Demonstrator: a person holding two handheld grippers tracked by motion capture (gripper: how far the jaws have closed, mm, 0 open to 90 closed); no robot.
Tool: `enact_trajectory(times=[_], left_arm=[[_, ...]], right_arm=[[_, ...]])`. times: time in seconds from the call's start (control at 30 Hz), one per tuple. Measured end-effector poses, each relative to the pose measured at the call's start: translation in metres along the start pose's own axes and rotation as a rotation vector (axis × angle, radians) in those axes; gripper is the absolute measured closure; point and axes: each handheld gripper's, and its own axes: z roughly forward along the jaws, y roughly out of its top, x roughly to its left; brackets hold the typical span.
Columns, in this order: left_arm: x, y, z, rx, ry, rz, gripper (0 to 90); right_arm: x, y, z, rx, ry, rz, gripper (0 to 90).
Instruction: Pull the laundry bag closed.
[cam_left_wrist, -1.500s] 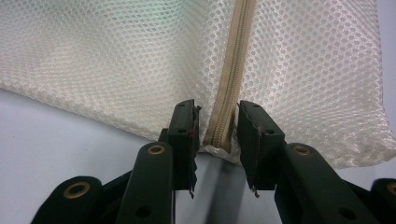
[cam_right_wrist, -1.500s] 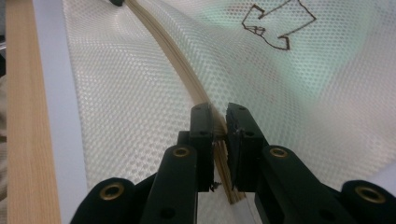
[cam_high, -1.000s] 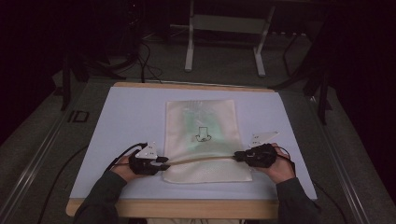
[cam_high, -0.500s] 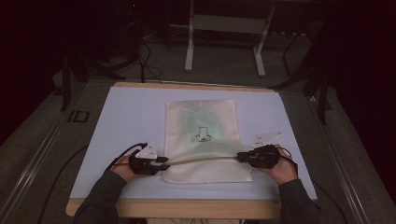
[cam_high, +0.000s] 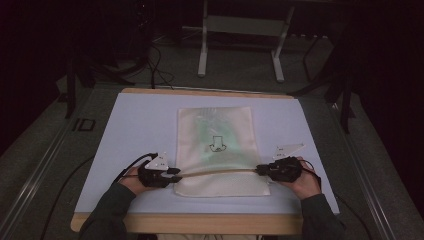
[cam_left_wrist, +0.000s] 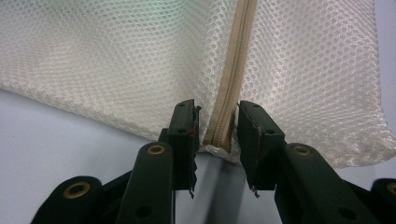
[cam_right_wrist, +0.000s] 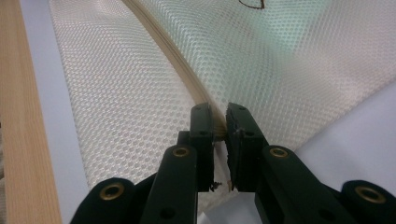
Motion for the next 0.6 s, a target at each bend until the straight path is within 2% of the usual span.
enact_trajectory(times=[0.6], left_arm=[[0.0, 0.0, 0.0001, 0.0, 0.0, 0.0, 67.0]], right_arm=[[-0.0033, -0.0103, -0.0057, -0.008, -0.002, 0.018, 81.8]])
